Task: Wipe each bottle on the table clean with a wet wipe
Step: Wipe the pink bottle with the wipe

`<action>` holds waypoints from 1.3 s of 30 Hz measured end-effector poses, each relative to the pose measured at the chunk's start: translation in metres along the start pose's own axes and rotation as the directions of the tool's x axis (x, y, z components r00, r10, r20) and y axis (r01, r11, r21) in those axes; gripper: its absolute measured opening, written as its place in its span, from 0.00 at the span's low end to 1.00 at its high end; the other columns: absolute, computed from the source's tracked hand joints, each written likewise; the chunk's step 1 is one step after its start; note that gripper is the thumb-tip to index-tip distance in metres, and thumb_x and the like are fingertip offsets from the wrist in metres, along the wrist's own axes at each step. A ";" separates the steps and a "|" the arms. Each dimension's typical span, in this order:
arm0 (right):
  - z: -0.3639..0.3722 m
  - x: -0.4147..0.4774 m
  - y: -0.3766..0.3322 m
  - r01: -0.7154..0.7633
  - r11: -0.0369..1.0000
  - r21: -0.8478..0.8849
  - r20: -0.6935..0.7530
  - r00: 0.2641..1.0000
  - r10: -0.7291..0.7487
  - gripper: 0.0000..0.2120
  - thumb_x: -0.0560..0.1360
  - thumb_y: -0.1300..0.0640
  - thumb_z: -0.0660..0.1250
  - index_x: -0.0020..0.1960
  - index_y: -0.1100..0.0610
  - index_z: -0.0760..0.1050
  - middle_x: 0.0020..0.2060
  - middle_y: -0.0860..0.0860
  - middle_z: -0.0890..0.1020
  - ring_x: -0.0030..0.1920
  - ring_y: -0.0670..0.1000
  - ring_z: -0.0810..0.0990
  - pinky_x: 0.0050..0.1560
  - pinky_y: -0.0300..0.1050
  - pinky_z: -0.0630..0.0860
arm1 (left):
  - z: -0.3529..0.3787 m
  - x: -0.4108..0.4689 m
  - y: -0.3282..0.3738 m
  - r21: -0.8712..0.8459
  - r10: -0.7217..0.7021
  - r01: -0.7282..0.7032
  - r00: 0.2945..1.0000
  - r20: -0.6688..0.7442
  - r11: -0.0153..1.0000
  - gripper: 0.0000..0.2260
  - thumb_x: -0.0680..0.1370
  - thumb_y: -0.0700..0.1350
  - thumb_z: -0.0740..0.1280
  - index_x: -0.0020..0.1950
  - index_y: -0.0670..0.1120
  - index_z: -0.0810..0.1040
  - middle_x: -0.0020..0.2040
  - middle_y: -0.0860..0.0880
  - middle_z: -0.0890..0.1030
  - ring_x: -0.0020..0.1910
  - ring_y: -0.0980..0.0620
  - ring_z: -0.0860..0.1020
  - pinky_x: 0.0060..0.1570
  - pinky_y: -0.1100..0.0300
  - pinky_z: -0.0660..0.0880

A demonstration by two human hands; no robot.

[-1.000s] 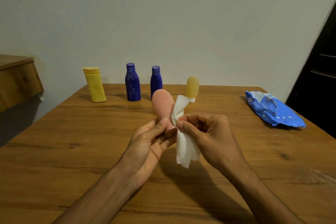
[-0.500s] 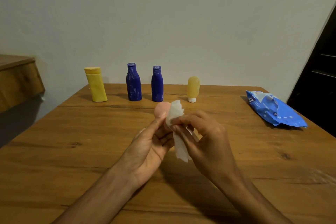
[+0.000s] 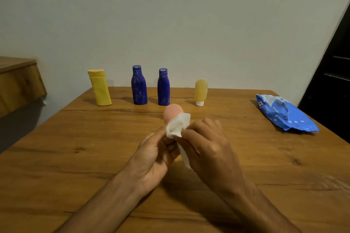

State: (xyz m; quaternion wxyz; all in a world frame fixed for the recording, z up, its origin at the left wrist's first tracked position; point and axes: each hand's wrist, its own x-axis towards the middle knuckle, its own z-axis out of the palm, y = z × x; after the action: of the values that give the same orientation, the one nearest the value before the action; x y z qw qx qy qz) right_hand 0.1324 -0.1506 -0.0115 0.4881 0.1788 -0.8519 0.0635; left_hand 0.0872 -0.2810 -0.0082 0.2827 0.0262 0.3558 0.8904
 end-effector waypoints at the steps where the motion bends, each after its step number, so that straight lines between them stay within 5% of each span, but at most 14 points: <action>1: 0.000 0.000 0.002 0.003 1.000 -0.004 0.008 1.000 -0.003 0.09 0.72 0.51 0.62 0.47 0.55 0.74 0.41 0.52 0.80 0.42 0.45 0.69 0.42 0.36 0.63 | 0.000 0.000 0.000 0.003 0.001 -0.001 1.000 0.000 1.000 0.14 0.70 0.43 0.67 0.52 0.37 0.80 0.43 0.40 0.84 0.39 0.48 0.84 0.44 0.56 0.81; 5: -0.003 -0.001 0.008 -0.092 0.996 0.018 -0.016 0.996 0.093 0.11 0.73 0.51 0.63 0.47 0.57 0.78 0.41 0.52 0.80 0.43 0.46 0.70 0.39 0.39 0.64 | 0.000 0.000 0.002 0.051 0.018 -0.019 1.000 0.018 0.999 0.18 0.69 0.44 0.68 0.56 0.37 0.79 0.42 0.41 0.84 0.39 0.49 0.84 0.45 0.56 0.81; 18: -0.003 0.001 0.003 0.007 1.000 0.028 0.034 0.999 -0.008 0.12 0.72 0.52 0.62 0.44 0.60 0.79 0.40 0.54 0.81 0.42 0.47 0.70 0.38 0.40 0.67 | 0.000 0.000 -0.001 0.007 0.002 -0.002 1.000 -0.003 1.000 0.12 0.74 0.42 0.66 0.54 0.37 0.79 0.41 0.42 0.84 0.37 0.50 0.84 0.38 0.59 0.82; 22: -0.004 0.000 0.006 -0.057 0.998 0.004 0.003 0.998 0.057 0.13 0.73 0.52 0.63 0.45 0.61 0.79 0.41 0.55 0.81 0.43 0.47 0.71 0.40 0.39 0.65 | -0.001 0.001 0.001 0.042 0.015 -0.016 1.000 0.010 0.999 0.19 0.71 0.43 0.68 0.60 0.37 0.77 0.40 0.43 0.84 0.37 0.51 0.84 0.38 0.59 0.82; 26: -0.003 0.000 0.003 -0.018 1.000 -0.003 0.015 1.000 0.018 0.12 0.73 0.52 0.63 0.44 0.61 0.79 0.41 0.55 0.81 0.42 0.48 0.72 0.39 0.40 0.67 | -0.002 0.000 0.000 0.077 0.024 -0.026 0.999 0.025 0.997 0.18 0.70 0.44 0.68 0.57 0.38 0.78 0.42 0.42 0.84 0.40 0.50 0.84 0.44 0.58 0.82; 29: -0.009 0.003 0.011 -0.178 0.980 0.085 -0.003 0.984 0.179 0.09 0.74 0.55 0.65 0.46 0.61 0.80 0.41 0.54 0.81 0.42 0.48 0.75 0.39 0.41 0.72 | -0.004 0.002 0.005 0.105 0.055 -0.059 0.998 0.044 0.993 0.21 0.70 0.44 0.69 0.60 0.36 0.76 0.46 0.39 0.83 0.45 0.47 0.83 0.51 0.55 0.80; 31: -0.018 0.008 0.017 -0.394 0.874 0.283 0.001 0.912 0.411 0.04 0.73 0.58 0.70 0.47 0.57 0.82 0.41 0.50 0.82 0.39 0.45 0.76 0.40 0.36 0.72 | -0.003 0.002 0.007 0.161 0.063 -0.076 0.995 0.080 0.984 0.20 0.71 0.44 0.68 0.59 0.35 0.75 0.45 0.38 0.83 0.42 0.46 0.82 0.47 0.55 0.80; 34: -0.029 0.015 0.023 -0.615 0.546 0.569 0.133 0.724 0.677 0.07 0.71 0.58 0.74 0.49 0.55 0.83 0.41 0.48 0.84 0.39 0.44 0.80 0.38 0.34 0.76 | -0.003 0.000 0.006 0.238 0.053 -0.088 0.987 0.149 0.967 0.19 0.71 0.42 0.67 0.60 0.37 0.74 0.43 0.39 0.83 0.39 0.47 0.82 0.40 0.58 0.81; 36: -0.032 0.018 0.023 -0.651 0.421 0.632 0.234 0.677 0.697 0.08 0.71 0.57 0.73 0.49 0.55 0.82 0.41 0.48 0.84 0.41 0.45 0.83 0.39 0.36 0.78 | -0.003 0.000 0.007 0.261 0.052 -0.097 0.984 0.172 0.960 0.20 0.72 0.41 0.67 0.63 0.39 0.74 0.47 0.41 0.84 0.43 0.48 0.83 0.42 0.59 0.82; 39: -0.032 0.018 0.019 -0.656 0.415 0.630 0.297 0.698 0.652 0.06 0.71 0.57 0.73 0.48 0.54 0.82 0.40 0.45 0.84 0.42 0.43 0.83 0.40 0.36 0.79 | -0.003 0.001 0.007 0.317 0.059 -0.113 0.983 0.176 0.942 0.23 0.72 0.41 0.67 0.67 0.41 0.72 0.54 0.41 0.84 0.49 0.48 0.83 0.47 0.58 0.81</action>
State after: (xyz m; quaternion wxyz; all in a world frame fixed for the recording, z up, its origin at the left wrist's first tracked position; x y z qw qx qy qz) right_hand 0.1434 -0.1283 0.0214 0.3163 0.0028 -0.7637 0.5628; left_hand 0.0822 -0.2869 -0.0061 0.2636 0.1614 0.4719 0.8257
